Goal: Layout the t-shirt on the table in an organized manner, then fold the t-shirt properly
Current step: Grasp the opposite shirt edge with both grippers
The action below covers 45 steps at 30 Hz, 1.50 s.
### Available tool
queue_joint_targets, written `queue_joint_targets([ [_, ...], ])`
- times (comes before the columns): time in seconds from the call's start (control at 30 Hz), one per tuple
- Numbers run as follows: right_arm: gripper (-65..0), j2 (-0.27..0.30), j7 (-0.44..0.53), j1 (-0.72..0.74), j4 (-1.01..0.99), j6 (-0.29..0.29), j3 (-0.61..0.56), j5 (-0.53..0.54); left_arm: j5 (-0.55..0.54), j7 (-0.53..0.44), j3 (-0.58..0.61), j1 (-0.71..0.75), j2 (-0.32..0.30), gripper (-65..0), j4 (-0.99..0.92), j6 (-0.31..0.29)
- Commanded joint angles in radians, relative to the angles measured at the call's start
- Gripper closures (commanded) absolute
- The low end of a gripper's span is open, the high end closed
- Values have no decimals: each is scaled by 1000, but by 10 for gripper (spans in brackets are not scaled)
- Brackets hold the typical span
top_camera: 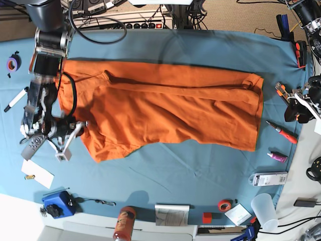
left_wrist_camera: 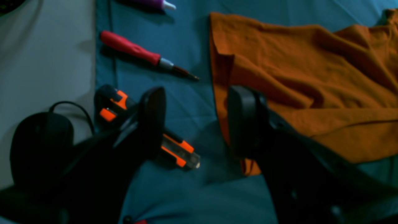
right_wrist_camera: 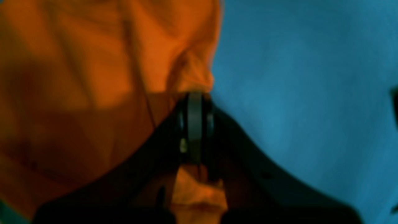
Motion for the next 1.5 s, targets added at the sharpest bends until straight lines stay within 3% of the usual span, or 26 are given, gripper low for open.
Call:
queue_joint_targets([
  [0.0, 0, 18, 9, -11, 65, 5, 17, 21, -18, -25, -8, -12, -21, -331, 15, -3],
  [0.17, 0, 18, 37, -167, 242, 5, 72, 48, -18, -24, -8, -11, -21, -331, 15, -3],
  [0.37, 0, 18, 46, -228, 249, 18, 80, 35, -18, -25, -8, -12, -21, -331, 15, -3],
  [0.4, -13, 18, 37, -230, 249, 36, 80, 37, -18, -25, -8, -11, -21, -331, 15, -3],
  [0.5, -178, 18, 26, -230, 249, 42, 80, 38, -18, -24, -8, -11, -21, -331, 15, -3],
  [0.6, -203, 18, 29, -219, 259, 27, 85, 89, -18, -24, -8, -11, -22, -331, 15, -3],
  [0.73, -202, 17, 174, -177, 286, 27, 146, 98, -18, -24, -8, -11, -22, -331, 15, -3],
  [0.8, -202, 11, 262, -150, 271, -33, 187, 19, -18, -23, -8, -11, -22, -331, 15, -3],
  [0.87, -201, 13, 279, -106, 211, -76, 203, -27, -18, -21, -8, -11, -22, -331, 15, -3],
  [0.93, -201, 12, 285, -56, 108, -77, 201, -16, -18, -21, -8, -11, -22, -331, 15, -3],
  [1.13, -201, 11, 331, 88, -201, 33, 173, 11, -18, -21, -8, -11, -22, -331, 15, -3],
  [1.33, -201, -4, 335, 177, -420, 41, 138, 32, -18, -25, -8, -12, -21, -331, 15, -4],
  [1.47, -202, -33, 312, 177, -474, 100, 134, 60, -13, -50, -8, -12, -12, -331, 15, -4],
])
